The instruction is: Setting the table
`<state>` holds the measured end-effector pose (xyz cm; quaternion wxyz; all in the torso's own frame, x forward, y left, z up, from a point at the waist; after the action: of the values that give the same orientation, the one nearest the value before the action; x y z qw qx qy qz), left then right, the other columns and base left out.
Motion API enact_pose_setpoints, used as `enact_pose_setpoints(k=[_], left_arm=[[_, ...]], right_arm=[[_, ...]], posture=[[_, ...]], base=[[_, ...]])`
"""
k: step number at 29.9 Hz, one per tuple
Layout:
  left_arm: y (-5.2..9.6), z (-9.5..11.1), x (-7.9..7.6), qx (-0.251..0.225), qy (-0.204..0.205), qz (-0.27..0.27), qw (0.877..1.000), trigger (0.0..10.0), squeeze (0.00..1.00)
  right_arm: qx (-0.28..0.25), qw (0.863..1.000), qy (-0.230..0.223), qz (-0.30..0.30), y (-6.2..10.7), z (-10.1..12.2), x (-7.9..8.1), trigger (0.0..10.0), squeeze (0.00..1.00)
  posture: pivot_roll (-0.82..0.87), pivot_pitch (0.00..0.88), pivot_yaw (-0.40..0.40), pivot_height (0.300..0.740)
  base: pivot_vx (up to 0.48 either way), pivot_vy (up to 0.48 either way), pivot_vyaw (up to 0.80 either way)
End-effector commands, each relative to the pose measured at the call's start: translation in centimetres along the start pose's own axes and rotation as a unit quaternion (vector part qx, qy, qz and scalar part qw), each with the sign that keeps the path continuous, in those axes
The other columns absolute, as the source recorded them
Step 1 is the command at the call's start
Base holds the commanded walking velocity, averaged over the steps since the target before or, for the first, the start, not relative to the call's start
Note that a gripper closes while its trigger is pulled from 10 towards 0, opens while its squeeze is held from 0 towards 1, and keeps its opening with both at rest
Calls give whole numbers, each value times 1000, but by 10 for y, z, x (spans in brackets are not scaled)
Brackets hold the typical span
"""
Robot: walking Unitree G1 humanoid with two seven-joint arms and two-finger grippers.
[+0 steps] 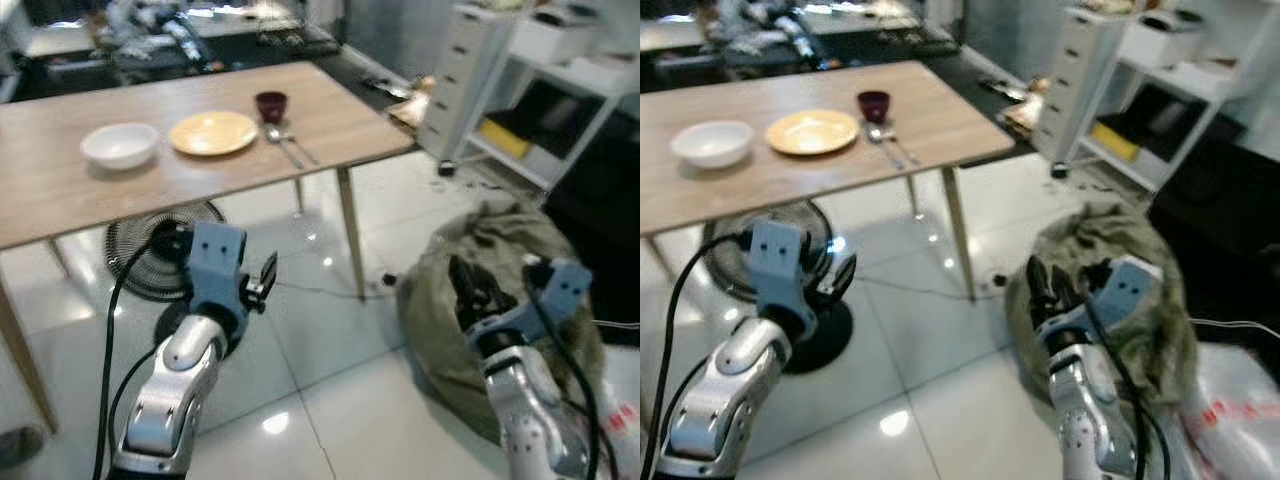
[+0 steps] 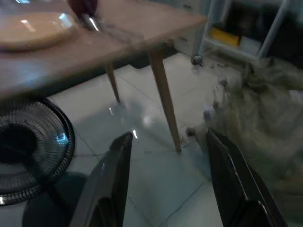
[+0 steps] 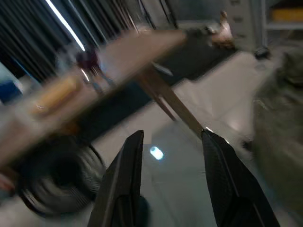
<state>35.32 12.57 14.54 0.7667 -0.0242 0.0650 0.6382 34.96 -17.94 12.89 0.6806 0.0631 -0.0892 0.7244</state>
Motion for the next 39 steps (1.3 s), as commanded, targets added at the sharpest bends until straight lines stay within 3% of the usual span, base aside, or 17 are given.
enact_pose_setpoints(k=[1,5,6,8,9,10,11,14,19,28,39], left_arm=[[9,-45,19,64,-20,29,997,10000,0],[35,-119,50,170,-42,61,983,10000,0],[35,-119,50,170,-42,61,983,10000,0],[50,-148,61,215,-55,67,973,10000,0],[50,-148,61,215,-55,67,973,10000,0],[68,-173,72,254,-73,75,962,10000,0],[77,-184,75,272,-80,74,956,10000,12],[85,-193,75,290,-84,68,951,10000,55],[92,-203,77,296,-93,66,948,10000,20],[81,-200,79,269,-99,72,955,10000,0],[72,-196,76,253,-77,73,962,10000,0]], right_arm=[[74,997,32,5,11,-46,-4,10000,0],[160,984,77,-10,30,-102,-20,10000,0],[160,984,77,-10,30,-102,-20,10000,0],[200,975,93,-15,40,-126,-28,10000,0],[200,975,93,-15,40,-126,-28,10000,0],[245,963,108,-10,55,-151,-33,10000,0],[260,959,111,-6,61,-159,-33,10000,0],[268,957,110,-3,65,-164,-33,10000,0],[269,960,79,-13,69,-171,-29,10000,0],[262,962,69,-15,69,-179,-27,10000,0],[248,966,67,-20,65,-173,-30,10000,0]], posture=[[-4,0,54,740],[7,0,42,740],[7,0,42,740],[10,0,38,740],[10,0,38,740],[12,0,36,740],[14,0,36,740],[12,0,36,740],[12,0,34,740],[7,0,37,740],[-3,0,39,740]], base=[[0,0,-800],[0,0,-800],[0,0,-800],[0,0,-794],[0,0,-788],[0,0,-800],[0,0,-800],[0,0,-800],[0,0,-793],[0,0,-788],[0,0,-797]])
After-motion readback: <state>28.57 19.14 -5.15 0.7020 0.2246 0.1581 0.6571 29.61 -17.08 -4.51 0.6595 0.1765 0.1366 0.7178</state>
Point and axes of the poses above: a point about 5 cm out from each wrist's last joint towards the gripper, its own y axis pointing back from the gripper into the wrist, its own z axis along the axis of the wrist's last joint, x = y × z, the point moved 6 cm from there along -y, pointing out of the wrist towards the gripper, and after that the axes turned 10 degrees about y, right-handed, at the moved point
